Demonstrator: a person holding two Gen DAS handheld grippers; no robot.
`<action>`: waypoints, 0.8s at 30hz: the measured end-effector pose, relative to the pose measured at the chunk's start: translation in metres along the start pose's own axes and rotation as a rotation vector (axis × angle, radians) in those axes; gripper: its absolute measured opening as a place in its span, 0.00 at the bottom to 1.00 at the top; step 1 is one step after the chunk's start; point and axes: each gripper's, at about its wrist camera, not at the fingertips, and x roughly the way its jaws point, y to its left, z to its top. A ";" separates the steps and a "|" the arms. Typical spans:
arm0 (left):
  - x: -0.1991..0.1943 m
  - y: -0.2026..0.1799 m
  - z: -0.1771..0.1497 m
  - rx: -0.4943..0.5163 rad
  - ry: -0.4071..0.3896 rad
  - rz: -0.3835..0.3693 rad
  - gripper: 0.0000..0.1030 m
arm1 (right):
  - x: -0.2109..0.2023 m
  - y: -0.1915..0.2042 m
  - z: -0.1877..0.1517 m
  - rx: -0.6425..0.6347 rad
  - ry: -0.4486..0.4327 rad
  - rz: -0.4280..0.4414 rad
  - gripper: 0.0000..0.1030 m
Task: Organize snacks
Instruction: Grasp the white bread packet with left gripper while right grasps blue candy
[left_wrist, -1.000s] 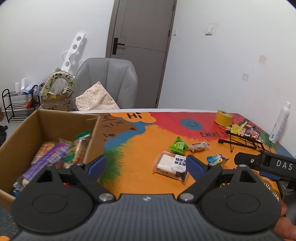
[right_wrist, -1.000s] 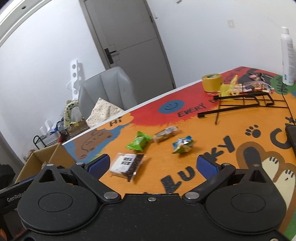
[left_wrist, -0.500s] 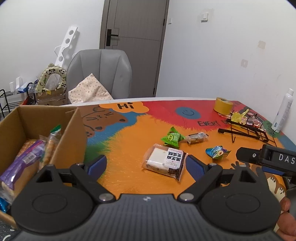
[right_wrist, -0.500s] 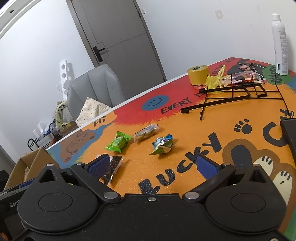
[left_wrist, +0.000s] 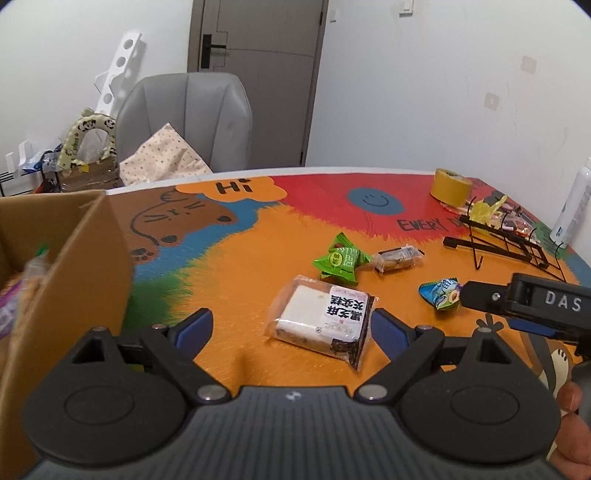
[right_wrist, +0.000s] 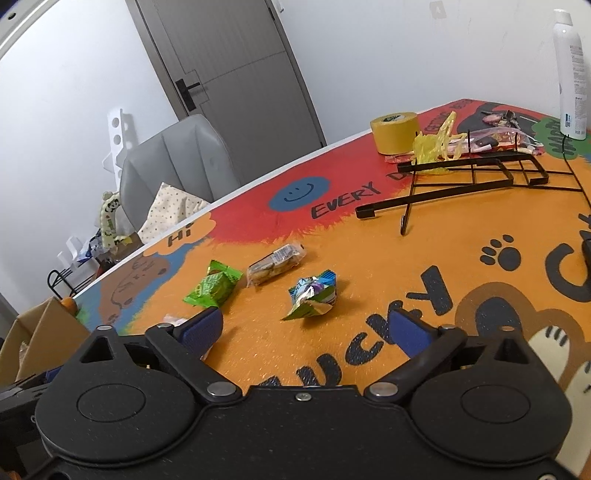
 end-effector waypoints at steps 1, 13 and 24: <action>0.004 -0.001 0.000 0.001 0.006 -0.003 0.89 | 0.005 -0.002 0.001 0.008 0.013 0.007 0.81; 0.046 0.001 0.000 -0.022 0.056 -0.051 0.89 | 0.045 -0.001 0.008 -0.007 0.076 -0.003 0.60; 0.051 -0.001 -0.002 -0.015 0.035 -0.079 0.77 | 0.054 0.008 0.009 -0.073 0.054 -0.059 0.45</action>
